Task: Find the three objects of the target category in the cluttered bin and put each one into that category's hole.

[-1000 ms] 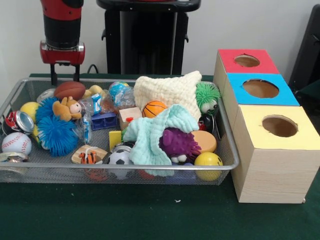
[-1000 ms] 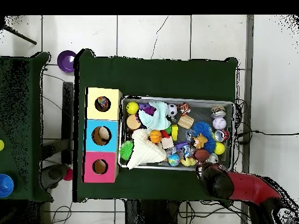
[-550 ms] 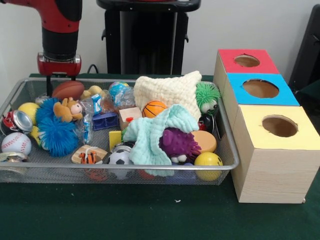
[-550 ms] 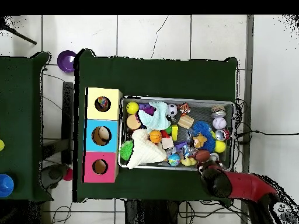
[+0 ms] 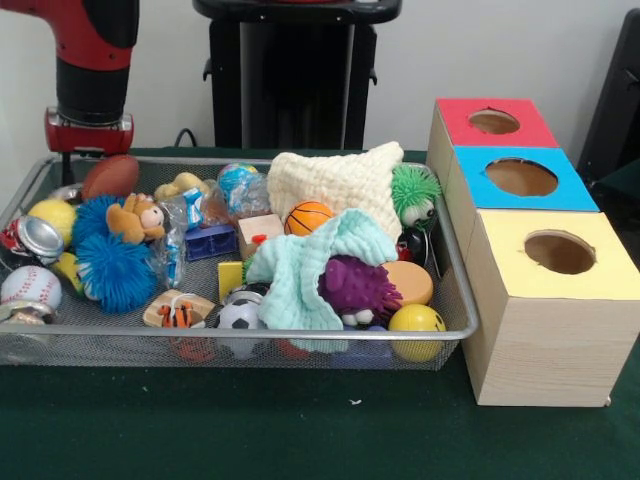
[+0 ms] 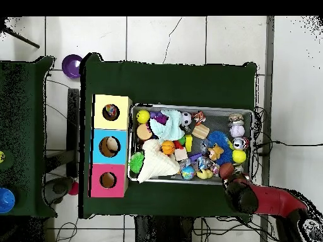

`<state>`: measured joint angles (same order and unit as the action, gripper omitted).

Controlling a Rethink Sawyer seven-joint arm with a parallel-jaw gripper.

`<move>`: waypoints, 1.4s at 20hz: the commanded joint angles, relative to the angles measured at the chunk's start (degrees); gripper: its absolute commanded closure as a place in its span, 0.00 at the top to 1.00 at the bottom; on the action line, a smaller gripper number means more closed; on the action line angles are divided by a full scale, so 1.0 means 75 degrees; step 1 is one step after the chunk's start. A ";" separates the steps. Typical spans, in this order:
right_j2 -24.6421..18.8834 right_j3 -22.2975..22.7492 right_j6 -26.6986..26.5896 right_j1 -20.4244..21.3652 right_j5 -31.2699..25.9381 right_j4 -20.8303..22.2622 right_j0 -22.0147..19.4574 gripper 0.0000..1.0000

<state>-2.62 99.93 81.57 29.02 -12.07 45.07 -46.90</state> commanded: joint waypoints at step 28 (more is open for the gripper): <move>-0.2009 -0.0167 0.1042 -0.1553 0.0194 -0.1703 -0.1674 1.00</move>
<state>-10.57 100.26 81.56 24.23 -5.46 37.98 -58.32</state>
